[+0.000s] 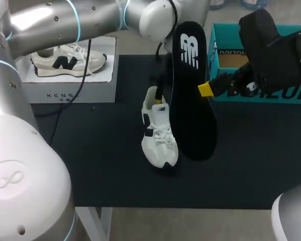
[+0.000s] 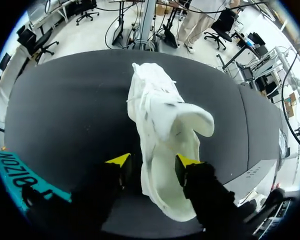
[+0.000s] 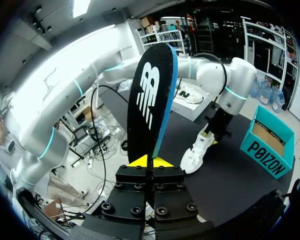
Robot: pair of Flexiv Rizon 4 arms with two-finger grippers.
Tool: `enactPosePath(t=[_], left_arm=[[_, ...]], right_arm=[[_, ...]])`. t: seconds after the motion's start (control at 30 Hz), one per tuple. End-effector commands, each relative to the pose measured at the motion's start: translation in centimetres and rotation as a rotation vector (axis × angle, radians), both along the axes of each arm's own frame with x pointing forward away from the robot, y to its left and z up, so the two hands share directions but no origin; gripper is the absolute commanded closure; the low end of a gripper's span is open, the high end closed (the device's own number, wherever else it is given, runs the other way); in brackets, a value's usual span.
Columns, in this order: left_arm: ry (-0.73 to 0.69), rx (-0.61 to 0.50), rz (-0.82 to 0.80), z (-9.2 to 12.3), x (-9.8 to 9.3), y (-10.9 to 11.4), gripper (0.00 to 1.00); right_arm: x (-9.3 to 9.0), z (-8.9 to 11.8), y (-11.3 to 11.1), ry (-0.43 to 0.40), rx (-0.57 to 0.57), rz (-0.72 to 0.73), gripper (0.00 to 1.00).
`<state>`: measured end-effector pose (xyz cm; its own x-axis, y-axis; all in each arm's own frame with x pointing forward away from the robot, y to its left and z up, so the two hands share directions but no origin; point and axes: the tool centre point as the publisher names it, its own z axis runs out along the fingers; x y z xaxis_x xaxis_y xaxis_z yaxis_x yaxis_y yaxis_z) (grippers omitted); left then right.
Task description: Take the shoe out of the shoebox, open the shoe tongue, remove and reinsert the insole, then place the shoe into the shoebox
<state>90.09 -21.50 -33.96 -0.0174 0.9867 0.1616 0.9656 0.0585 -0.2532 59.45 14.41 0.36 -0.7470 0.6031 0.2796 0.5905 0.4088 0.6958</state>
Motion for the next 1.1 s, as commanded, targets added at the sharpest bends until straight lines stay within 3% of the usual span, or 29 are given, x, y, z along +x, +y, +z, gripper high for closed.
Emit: enactPosePath(t=[0.03,0.43,0.67,0.93,1.1], left_arm=[[-0.048,-0.155,0.066,3.0,0.3,1.2,0.0],[-0.184,-0.525,0.201,10.5,4.4,1.4,0.0],[-0.22,-0.7,0.122,15.4,6.1,0.8,0.0],[-0.277,-0.849,-0.013,18.7,6.3,1.0,0.0],[-0.266,-0.953,-0.077,20.5,7.0,1.3,0.0]], right_arm=[[0.3,0.2,0.4,0.006,-0.006,0.002,1.0],[0.3,0.2,0.4,0.006,-0.006,0.002,1.0],[0.3,0.2,0.4,0.006,-0.006,0.002,1.0],[0.3,0.2,0.4,0.006,-0.006,0.002,1.0],[3.7,1.4,-0.6,0.036,0.035,-0.101,1.0]])
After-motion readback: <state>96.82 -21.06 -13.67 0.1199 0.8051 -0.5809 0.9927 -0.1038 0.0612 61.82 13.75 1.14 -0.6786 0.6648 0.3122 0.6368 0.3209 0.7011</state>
